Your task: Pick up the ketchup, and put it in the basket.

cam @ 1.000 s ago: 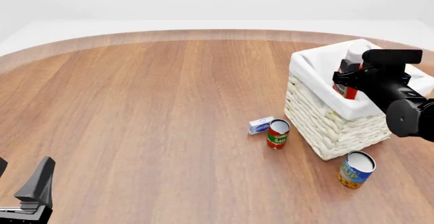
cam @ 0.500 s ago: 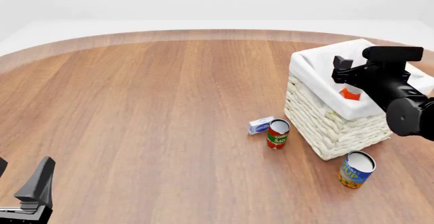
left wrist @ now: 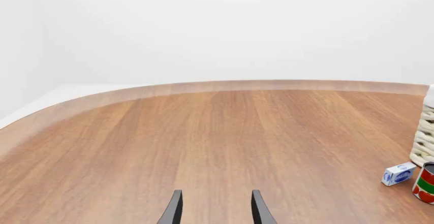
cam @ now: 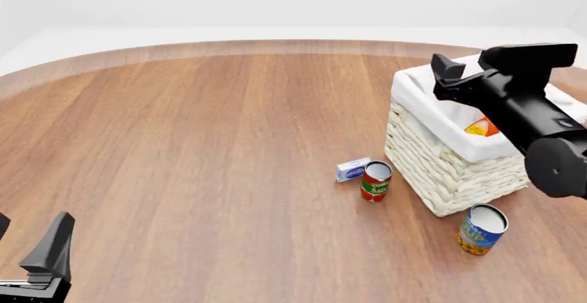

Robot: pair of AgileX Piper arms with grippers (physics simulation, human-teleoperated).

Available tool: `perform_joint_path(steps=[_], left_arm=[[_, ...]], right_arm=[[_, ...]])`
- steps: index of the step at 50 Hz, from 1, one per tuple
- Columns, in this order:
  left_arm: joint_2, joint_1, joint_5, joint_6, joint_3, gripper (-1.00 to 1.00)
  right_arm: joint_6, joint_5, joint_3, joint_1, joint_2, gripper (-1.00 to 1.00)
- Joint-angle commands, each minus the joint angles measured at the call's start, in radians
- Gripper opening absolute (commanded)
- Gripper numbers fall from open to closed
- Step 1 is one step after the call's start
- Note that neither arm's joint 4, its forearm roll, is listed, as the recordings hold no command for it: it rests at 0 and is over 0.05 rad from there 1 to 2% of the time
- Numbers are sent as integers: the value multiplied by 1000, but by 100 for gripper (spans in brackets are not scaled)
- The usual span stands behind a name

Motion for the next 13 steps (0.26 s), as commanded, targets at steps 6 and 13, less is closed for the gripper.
perform_joint_path(steps=[6, 13], left_arm=[[0, 0, 0, 0, 0, 100], [0, 0, 0, 0, 0, 100]], right_arm=[[32, -65, 86, 223, -123, 100], [42, -94, 116, 268, -138, 100]])
